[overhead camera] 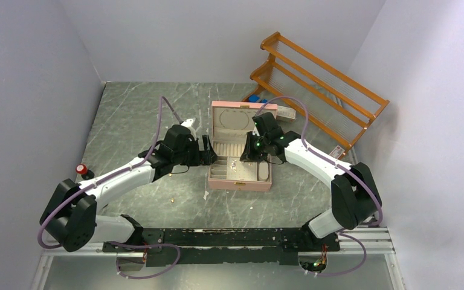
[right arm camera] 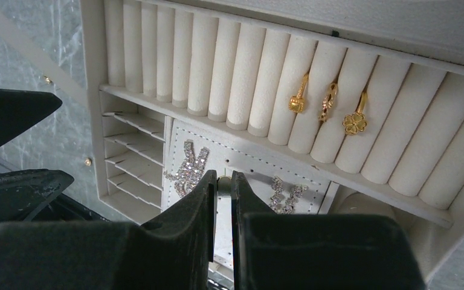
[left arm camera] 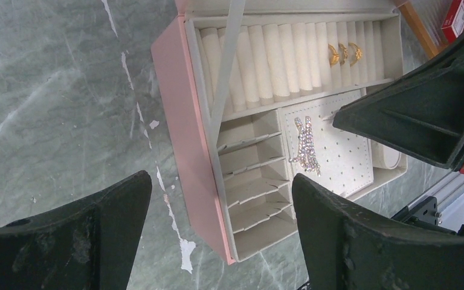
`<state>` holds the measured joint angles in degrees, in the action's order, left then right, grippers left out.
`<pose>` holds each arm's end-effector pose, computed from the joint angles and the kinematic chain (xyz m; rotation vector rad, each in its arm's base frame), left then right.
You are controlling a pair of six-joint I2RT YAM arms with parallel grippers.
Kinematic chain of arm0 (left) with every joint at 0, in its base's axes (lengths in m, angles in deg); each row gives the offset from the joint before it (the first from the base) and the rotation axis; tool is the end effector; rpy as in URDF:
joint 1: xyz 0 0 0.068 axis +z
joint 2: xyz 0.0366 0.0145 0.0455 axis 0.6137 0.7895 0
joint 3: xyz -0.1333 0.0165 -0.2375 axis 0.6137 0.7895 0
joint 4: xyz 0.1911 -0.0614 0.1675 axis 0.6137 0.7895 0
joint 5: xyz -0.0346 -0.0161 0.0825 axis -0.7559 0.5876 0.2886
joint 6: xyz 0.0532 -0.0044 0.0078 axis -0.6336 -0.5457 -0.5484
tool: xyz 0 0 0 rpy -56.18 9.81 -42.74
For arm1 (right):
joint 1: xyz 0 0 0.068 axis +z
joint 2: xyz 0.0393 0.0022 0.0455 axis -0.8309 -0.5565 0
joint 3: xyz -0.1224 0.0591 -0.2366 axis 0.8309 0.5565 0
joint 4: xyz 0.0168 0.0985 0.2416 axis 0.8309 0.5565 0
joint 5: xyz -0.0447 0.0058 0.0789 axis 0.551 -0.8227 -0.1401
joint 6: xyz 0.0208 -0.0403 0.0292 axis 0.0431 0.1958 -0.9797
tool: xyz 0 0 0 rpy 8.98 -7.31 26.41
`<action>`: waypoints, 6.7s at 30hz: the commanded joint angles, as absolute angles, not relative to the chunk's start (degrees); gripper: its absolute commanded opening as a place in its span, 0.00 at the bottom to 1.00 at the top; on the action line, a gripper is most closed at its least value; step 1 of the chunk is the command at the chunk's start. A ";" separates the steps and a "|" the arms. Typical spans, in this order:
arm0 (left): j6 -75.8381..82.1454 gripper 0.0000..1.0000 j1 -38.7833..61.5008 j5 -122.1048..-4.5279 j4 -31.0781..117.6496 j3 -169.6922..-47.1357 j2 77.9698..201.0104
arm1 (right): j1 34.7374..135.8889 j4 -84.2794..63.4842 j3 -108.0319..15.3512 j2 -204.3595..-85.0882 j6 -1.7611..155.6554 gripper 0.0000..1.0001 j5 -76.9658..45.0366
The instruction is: Organize the mixed jewelry
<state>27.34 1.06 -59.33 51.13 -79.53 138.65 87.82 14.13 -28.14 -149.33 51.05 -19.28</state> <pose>0.2207 -0.1684 0.2262 0.0642 2.3279 -0.7567 0.2598 0.1679 0.2262 -0.0586 2.6192 0.6741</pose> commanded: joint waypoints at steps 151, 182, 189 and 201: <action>46.65 0.05 4.81 -49.73 86.57 -67.87 130.41 | 89.67 0.94 -14.74 -131.51 51.65 0.35 -17.34; 44.20 0.05 10.17 -103.04 44.33 -71.84 123.35 | 89.32 -8.96 -10.36 -124.45 44.68 0.40 -31.63; 48.21 0.05 10.22 -109.91 34.93 -72.87 123.97 | 89.32 -14.15 -9.15 -123.24 40.93 0.49 -34.72; 36.61 0.05 10.17 -106.24 30.17 -74.62 123.94 | 89.32 -17.46 -9.94 -125.82 31.12 0.53 -37.57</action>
<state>46.23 9.72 -109.12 29.99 -71.47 124.16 89.51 -15.05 -9.45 -124.42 36.10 -36.03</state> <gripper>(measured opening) 0.057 0.527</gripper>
